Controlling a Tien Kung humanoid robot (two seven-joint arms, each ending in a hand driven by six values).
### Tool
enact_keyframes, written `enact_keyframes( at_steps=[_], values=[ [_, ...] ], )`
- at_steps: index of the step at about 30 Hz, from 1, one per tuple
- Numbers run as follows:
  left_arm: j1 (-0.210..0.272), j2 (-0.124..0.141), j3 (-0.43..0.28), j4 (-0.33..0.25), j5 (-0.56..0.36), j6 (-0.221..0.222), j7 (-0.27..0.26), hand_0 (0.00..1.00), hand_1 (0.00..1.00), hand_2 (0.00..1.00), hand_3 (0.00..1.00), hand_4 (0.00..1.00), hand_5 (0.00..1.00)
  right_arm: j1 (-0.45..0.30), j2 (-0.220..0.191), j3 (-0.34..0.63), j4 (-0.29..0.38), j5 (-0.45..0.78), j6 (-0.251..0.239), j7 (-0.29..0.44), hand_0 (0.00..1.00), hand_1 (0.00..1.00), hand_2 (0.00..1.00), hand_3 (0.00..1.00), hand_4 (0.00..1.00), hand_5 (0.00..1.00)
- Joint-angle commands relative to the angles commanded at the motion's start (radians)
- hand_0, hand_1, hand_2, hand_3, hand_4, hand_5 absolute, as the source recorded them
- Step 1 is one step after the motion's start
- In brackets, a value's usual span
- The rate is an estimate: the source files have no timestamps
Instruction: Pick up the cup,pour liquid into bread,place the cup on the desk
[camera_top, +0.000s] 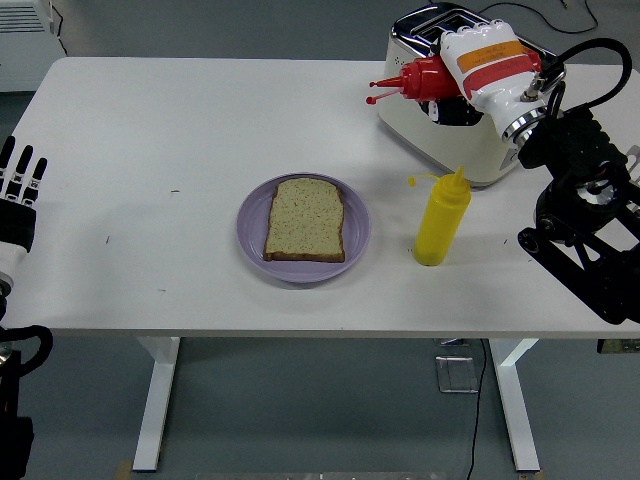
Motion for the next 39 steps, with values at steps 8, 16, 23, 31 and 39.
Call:
enact_keyframes(
  at_steps=[8,16,23,31,39],
  values=[
    [-0.001,0.001,-0.004,0.0,-0.001,0.0,0.0,0.788,0.738,0.735,0.695,0.545,0.998,0.008,-0.011,0.055,0.024,0.0,-0.018,0.012,0.09,0.065,0.197,0.293,0.724,0.343],
    [-0.004,-0.001,-0.004,0.0,-0.001,-0.001,0.0,0.788,0.738,0.736,0.695,0.545,0.998,0.035,0.002,-0.106,-0.018,0.0,-0.009,0.018,0.095,0.068,0.201,0.295,0.709,0.339],
    [-0.003,0.002,-0.013,-0.001,-0.001,0.001,-0.001,0.788,0.738,0.736,0.695,0.545,0.998,0.04,-0.033,0.014,-0.003,0.0,-0.004,0.013,0.094,0.069,0.202,0.297,0.697,0.329],
    [-0.006,0.001,-0.009,0.0,-0.001,0.0,-0.001,0.788,0.738,0.736,0.695,0.545,0.998,0.048,-0.02,-0.043,-0.008,0.0,0.005,0.012,0.095,0.07,0.203,0.298,0.692,0.325],
    [-0.005,0.0,-0.012,0.0,0.0,0.0,-0.002,0.788,0.738,0.736,0.694,0.546,0.998,0.024,0.008,-0.101,-0.008,0.0,-0.001,0.014,0.094,0.07,0.207,0.301,0.678,0.314]
  ],
)
